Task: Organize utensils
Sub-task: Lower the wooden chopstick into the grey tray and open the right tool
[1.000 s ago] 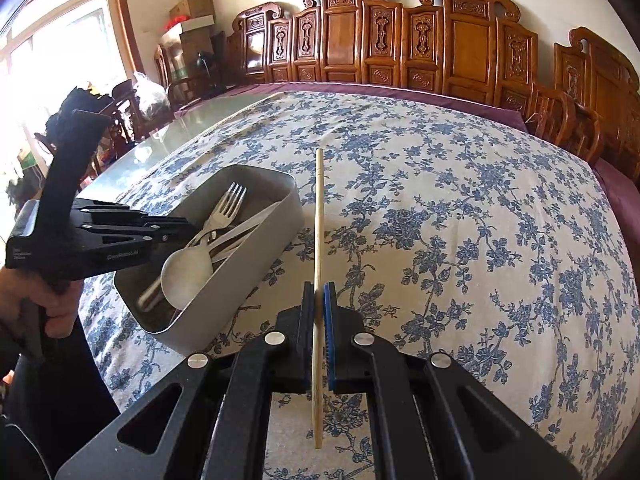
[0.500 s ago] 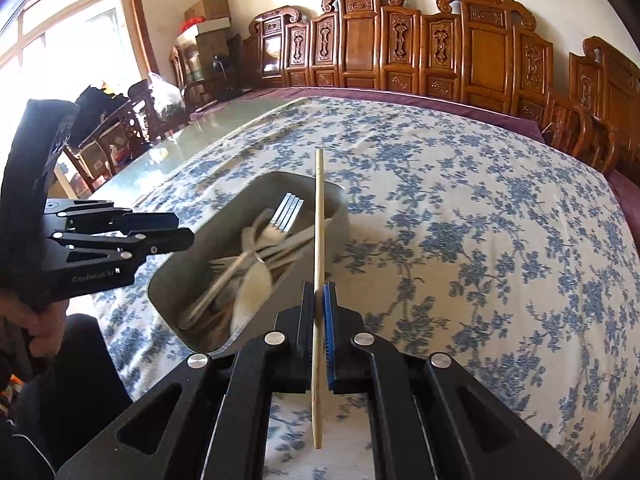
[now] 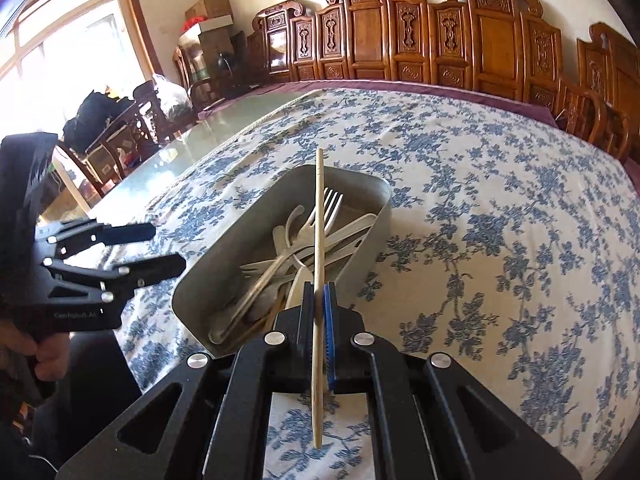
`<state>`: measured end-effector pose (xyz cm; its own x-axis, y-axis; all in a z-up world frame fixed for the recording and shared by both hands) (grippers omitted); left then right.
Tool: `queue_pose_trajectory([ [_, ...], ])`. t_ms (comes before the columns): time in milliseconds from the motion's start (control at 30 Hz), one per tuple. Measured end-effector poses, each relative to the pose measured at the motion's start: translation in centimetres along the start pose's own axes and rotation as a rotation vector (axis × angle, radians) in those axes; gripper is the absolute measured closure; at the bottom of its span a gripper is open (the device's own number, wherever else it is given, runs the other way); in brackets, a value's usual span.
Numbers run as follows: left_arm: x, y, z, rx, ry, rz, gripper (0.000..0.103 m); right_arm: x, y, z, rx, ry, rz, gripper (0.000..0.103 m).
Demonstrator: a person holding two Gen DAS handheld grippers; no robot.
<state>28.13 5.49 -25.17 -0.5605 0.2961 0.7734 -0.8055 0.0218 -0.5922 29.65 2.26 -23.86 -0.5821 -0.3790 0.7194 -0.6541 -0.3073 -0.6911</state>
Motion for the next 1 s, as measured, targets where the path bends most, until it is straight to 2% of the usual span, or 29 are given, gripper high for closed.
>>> queue_pose_trajectory([
  [33,0.0,0.2,-0.2,0.003,0.004,-0.003,0.034,-0.1,-0.1,-0.3,-0.008,-0.011,-0.004,0.097],
  [133,-0.2,0.6,-0.8,0.008,0.004,-0.009,0.017,-0.5,-0.5,-1.0,-0.025,-0.036,-0.014,0.097],
  [700,0.4,1.2,-3.5,0.053,0.002,0.015,0.015,-4.7,-2.4,-4.1,-0.134,-0.067,-0.109,0.097],
  [1000,1.5,0.8,-4.2,0.060,0.000,0.035,0.015,-6.9,-1.6,-4.6,-0.149,-0.017,-0.142,0.097],
])
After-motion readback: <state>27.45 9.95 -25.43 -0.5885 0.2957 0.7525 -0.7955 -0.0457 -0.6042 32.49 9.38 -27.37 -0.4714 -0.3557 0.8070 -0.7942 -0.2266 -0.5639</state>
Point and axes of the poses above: each gripper's, at about its wrist camera, not at the fingertips, and x roughly against the way its jaws point, z to its right, y to its underside, the point moved 9 cm from there along -x, roughly the way its jaws point, and after that the axes turned 15 degrees about y, right-handed, at the moved point
